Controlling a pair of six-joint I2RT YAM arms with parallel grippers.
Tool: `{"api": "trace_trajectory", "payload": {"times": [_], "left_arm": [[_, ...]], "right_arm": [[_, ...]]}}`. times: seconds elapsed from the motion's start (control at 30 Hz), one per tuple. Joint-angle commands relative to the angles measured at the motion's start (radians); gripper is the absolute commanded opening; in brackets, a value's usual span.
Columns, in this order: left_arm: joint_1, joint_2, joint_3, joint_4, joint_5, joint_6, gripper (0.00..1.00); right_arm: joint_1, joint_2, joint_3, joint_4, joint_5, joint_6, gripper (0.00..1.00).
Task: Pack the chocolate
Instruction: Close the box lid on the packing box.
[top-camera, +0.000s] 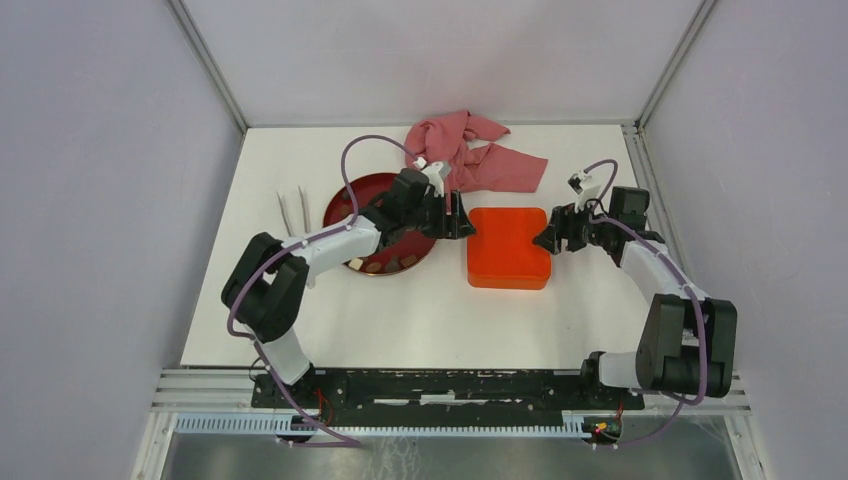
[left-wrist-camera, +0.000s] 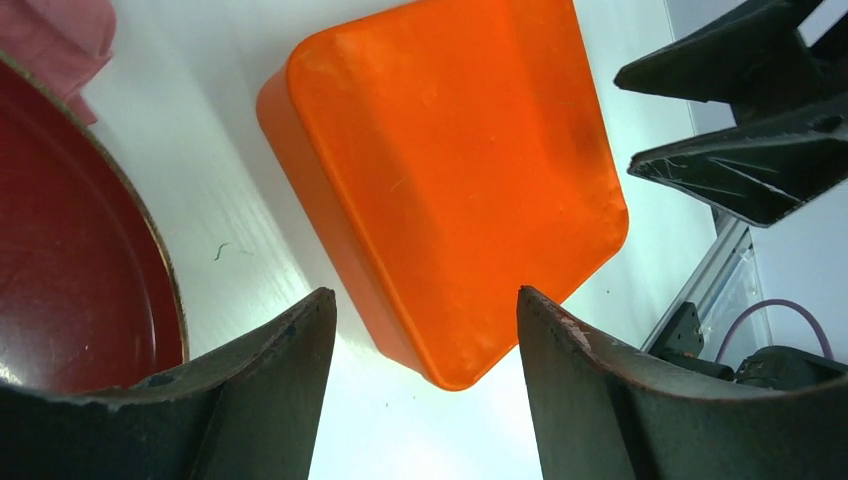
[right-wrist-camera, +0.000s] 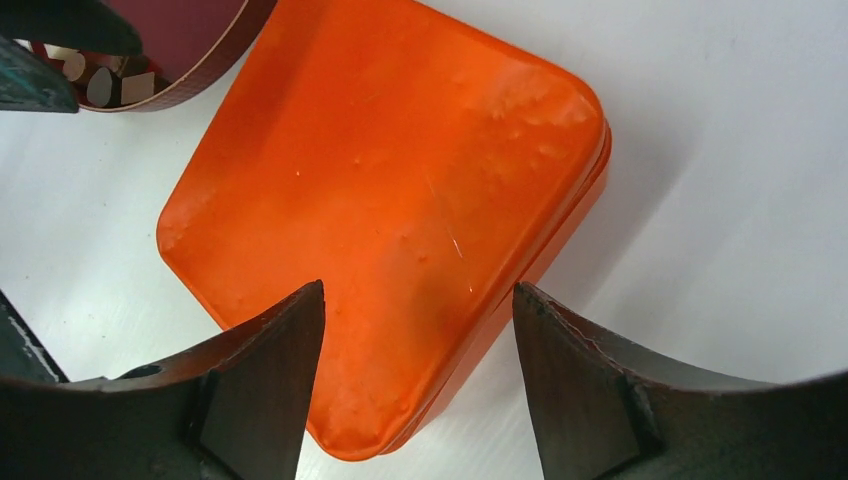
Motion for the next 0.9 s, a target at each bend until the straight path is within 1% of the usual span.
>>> {"api": "trace_trajectory", "payload": {"times": [0.0, 0.2, 0.43, 0.5, 0.73, 0.87], "left_arm": [[-0.002, -0.054, -0.056, 0.084, -0.049, -0.032, 0.72], [-0.003, -0.017, -0.062, 0.097, -0.013, -0.041, 0.72], [-0.003, 0.054, -0.034, 0.114, 0.057, -0.059, 0.7], [-0.003, 0.069, -0.029, 0.119, 0.073, -0.064, 0.7], [-0.003, 0.087, -0.017, 0.126, 0.092, -0.069, 0.68], [-0.003, 0.093, -0.002, 0.119, 0.101, -0.066, 0.67]], "right_arm": [[-0.008, 0.069, -0.011, 0.06, -0.008, 0.09, 0.74], [-0.025, 0.108, -0.014, 0.061, 0.023, 0.104, 0.74], [-0.028, 0.158, -0.039, 0.092, -0.055, 0.147, 0.71], [-0.034, 0.176, -0.038, 0.095, -0.073, 0.149, 0.67], [-0.083, 0.192, -0.051, 0.096, -0.093, 0.175, 0.47], [-0.098, 0.198, -0.059, 0.097, -0.117, 0.175, 0.42]]}}
